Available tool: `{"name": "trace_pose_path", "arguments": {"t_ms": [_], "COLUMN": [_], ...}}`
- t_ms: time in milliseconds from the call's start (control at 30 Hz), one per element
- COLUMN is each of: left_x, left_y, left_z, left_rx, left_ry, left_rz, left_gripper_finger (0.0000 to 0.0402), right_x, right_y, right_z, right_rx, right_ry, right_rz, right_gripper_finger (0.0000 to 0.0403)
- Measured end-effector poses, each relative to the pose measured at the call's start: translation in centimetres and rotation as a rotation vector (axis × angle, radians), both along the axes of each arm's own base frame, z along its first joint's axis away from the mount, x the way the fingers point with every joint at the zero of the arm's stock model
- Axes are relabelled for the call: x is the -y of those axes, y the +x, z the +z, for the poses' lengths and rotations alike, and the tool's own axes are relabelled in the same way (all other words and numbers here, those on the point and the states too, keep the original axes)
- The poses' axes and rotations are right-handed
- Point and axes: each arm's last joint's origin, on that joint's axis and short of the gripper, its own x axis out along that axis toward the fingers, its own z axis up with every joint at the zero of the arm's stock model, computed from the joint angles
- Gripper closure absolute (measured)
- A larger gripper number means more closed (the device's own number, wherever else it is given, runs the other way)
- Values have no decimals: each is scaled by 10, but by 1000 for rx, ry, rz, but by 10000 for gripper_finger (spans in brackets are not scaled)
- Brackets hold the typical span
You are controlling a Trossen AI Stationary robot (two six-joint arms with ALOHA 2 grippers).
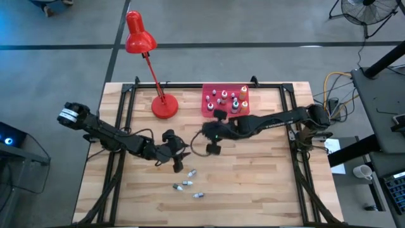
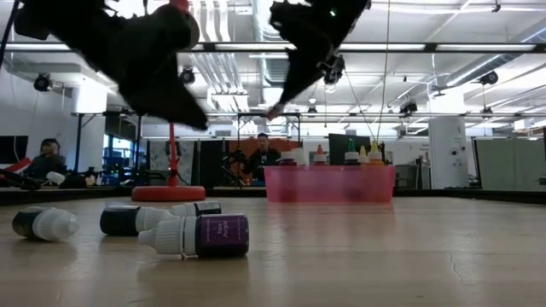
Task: Pick & Place food coloring
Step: Put the small red food coloring bottle into the red bin
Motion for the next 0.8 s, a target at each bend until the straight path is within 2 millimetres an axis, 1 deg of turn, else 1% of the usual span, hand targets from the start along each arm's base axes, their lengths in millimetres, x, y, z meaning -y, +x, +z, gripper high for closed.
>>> {"name": "trace_pose_path", "arguments": {"t_ms": [67, 200, 333, 433, 533, 633, 700, 800], "left_x": [-2, -5, -7, -7, -7, -7, -7, -7], "left_y": [-6, -17, -21, -21, -20, -20, -20, -20], "left_z": [-7, -19, -22, -22, -21, -21, -21, -21], "left_rx": [-80, -208, -230, -212, -199, -199, -198, -190], "left_ry": [-24, -115, -177, -204, -213, -214, -215, -235], "left_rz": [29, 140, 217, 237, 240, 241, 243, 259], "left_gripper_finger": [258, 257, 257, 257, 257, 257, 257, 257], "right_x": [14, 44, 77, 98, 109, 116, 119, 125], "right_y": [-11, -40, -65, -75, -77, -72, -64, -52], "right_z": [7, 24, 34, 33, 29, 21, 20, 23], "right_rx": [-32, -67, -89, -107, -117, -138, -147, -172], "right_ry": [2, 72, 211, 326, 404, 408, 371, 263], "right_rz": [-85, -282, -447, -535, -571, -580, -546, -495], "right_gripper_finger": [356, 356, 356, 356, 356, 356, 356, 356]}}
